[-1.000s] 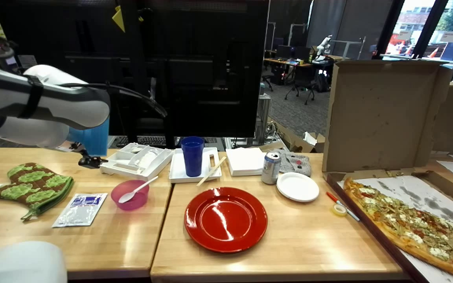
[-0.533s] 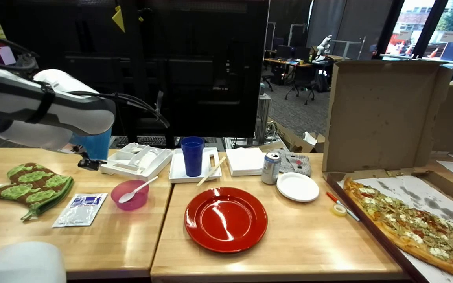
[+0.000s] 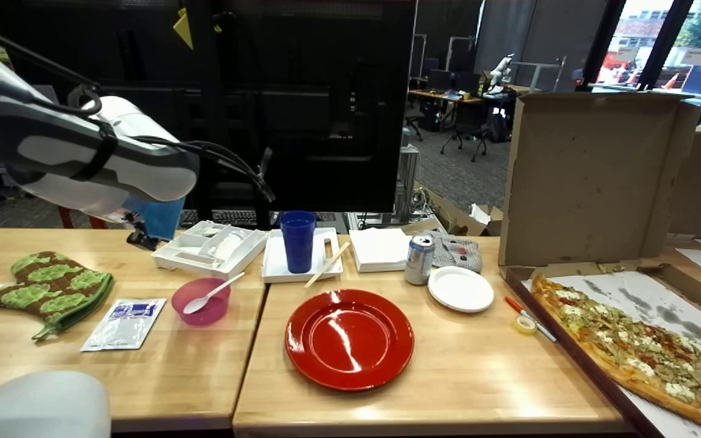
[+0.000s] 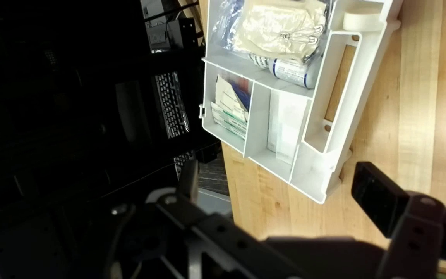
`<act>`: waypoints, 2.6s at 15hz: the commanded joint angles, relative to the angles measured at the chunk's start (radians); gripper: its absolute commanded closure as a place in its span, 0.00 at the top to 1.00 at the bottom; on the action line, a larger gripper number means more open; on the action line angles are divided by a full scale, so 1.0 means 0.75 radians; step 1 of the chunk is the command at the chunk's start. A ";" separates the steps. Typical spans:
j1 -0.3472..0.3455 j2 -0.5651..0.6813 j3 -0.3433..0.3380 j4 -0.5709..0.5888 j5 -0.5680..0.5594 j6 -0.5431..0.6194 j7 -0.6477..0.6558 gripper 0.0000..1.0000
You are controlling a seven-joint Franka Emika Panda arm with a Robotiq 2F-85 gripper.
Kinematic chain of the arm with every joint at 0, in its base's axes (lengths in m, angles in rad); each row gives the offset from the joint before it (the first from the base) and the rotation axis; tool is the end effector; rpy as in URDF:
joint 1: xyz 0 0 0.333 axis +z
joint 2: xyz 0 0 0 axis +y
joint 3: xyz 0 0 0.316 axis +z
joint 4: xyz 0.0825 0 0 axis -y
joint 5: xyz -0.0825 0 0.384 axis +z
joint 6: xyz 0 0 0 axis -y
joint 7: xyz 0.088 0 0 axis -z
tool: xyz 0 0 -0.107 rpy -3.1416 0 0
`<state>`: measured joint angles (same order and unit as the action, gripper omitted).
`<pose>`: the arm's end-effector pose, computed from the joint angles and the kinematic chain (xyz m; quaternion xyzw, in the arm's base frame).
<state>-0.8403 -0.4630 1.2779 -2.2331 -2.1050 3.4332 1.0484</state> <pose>0.3575 0.3051 0.3960 0.5621 0.7136 0.3581 0.2160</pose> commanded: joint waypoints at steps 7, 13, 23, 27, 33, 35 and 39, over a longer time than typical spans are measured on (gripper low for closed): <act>-0.447 -0.031 0.396 0.098 0.015 0.050 0.165 1.00; -0.474 -0.002 0.451 0.125 0.027 0.025 0.189 1.00; -0.492 0.063 0.489 0.100 0.048 0.026 0.263 1.00; -0.505 0.116 0.509 0.112 0.093 0.026 0.313 1.00; -0.581 0.100 0.508 0.141 0.214 0.036 0.404 1.00; -0.623 0.086 0.522 0.145 0.236 0.036 0.442 1.00; -0.719 0.077 0.587 0.169 0.274 0.036 0.500 1.00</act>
<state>-1.3230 -0.3947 1.6718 -2.1331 -1.9183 3.4519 1.3833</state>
